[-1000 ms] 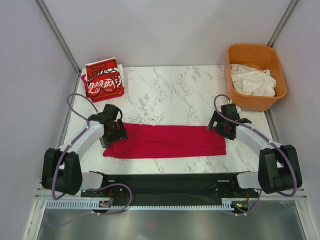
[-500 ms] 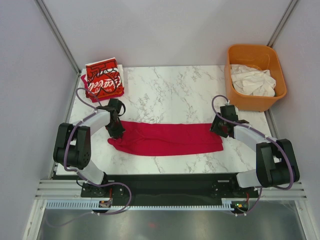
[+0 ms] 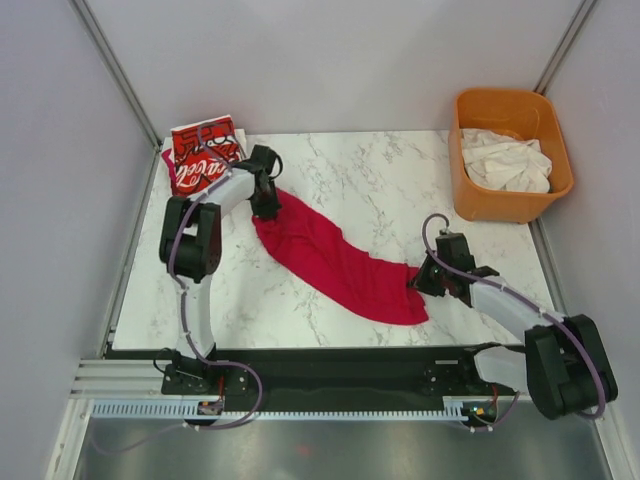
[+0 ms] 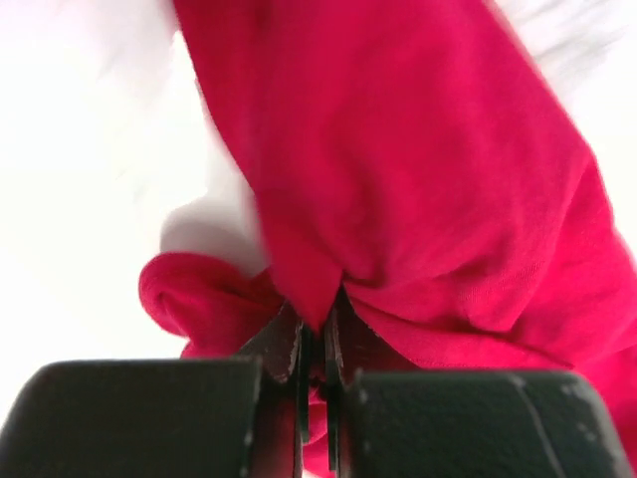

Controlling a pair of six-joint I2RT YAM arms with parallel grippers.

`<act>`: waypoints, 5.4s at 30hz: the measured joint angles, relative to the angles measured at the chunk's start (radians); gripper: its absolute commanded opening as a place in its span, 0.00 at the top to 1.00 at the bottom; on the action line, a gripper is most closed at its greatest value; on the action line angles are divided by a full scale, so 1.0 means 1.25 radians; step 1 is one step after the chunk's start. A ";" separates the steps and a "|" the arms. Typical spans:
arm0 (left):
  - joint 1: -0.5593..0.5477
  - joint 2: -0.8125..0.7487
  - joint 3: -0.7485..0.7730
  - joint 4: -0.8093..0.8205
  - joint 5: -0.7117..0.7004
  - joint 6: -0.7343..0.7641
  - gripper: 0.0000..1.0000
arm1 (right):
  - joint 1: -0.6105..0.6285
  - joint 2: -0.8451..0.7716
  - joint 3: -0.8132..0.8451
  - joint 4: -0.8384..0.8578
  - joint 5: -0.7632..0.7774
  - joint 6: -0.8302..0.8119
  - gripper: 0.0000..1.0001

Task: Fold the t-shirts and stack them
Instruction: Fold the tshirt

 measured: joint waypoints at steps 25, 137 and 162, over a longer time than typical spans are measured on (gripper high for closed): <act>0.001 0.529 0.798 0.330 0.330 0.030 0.00 | 0.479 -0.140 0.078 -0.059 0.158 0.220 0.12; -0.594 -0.605 -0.773 0.279 0.066 -0.323 0.98 | 0.456 -0.176 -0.248 0.209 -0.112 0.273 1.00; -0.549 -0.746 -0.549 0.116 0.020 -0.349 0.98 | 0.470 -0.132 0.233 -0.145 0.111 0.114 1.00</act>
